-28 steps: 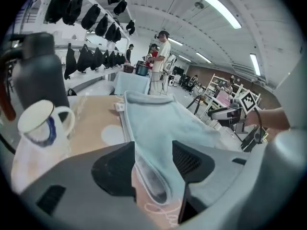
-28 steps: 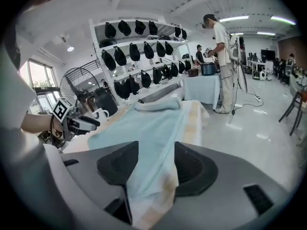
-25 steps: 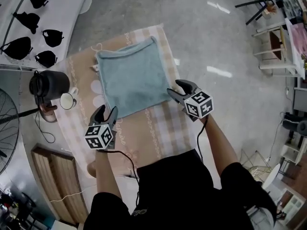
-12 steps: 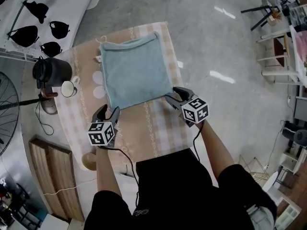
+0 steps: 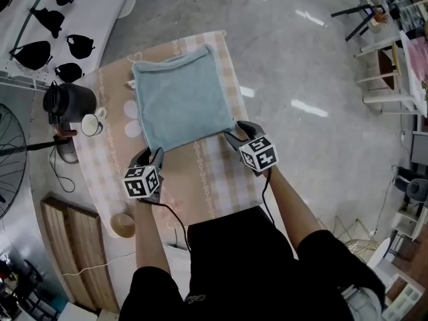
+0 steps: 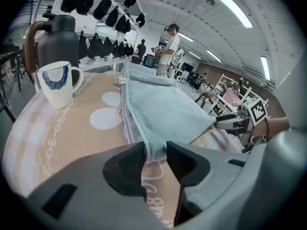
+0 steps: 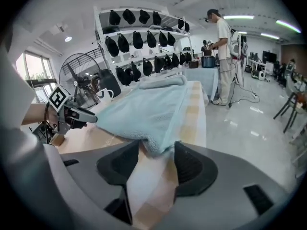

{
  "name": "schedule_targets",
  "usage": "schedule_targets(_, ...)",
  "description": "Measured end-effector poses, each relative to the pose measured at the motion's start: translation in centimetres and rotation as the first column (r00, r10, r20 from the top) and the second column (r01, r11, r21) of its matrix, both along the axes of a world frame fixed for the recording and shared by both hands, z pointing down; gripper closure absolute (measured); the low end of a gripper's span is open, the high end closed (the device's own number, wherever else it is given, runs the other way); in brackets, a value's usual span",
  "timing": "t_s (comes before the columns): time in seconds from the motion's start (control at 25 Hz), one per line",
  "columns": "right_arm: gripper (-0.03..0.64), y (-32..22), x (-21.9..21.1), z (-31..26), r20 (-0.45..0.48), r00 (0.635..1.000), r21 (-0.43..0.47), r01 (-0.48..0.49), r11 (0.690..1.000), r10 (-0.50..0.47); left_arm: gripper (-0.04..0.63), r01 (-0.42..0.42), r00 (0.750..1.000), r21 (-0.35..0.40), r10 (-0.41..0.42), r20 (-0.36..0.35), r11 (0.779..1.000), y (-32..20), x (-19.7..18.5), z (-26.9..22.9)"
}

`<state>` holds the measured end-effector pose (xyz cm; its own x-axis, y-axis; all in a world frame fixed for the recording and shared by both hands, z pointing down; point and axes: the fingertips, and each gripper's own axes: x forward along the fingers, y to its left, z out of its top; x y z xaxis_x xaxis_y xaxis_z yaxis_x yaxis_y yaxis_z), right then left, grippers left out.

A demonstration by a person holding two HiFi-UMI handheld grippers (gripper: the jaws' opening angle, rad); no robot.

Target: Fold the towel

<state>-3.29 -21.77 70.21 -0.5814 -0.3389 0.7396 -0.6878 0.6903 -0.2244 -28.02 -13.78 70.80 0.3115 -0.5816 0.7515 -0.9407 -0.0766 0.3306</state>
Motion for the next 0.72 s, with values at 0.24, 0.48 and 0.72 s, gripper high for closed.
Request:
schedule_targets(0.24, 0.494, -0.9, 0.2, 0.7, -0.003, 0.997, -0.034, -0.081, 0.996, 0.081, 0.529, 0.008, 1.0, 0.014, -0.009, 0.028, 1.0, 0.3, -0.2, -0.1)
schedule_targets(0.48, 0.568, -0.7, -0.1, -1.0, 0.028, 0.998, 0.021, -0.055, 0.998, 0.054, 0.569, 0.029, 0.998, 0.03, -0.03, 0.047, 0.999, 0.8, -0.1, -0.8)
schedule_targets(0.72, 0.568, 0.2, 1.3, -2.8, -0.046, 0.998, 0.134, 0.054, 0.99, -0.048, 0.574, -0.003, 0.998, 0.048, 0.0, 0.07, 0.999, 2.6, 0.4, -2.0)
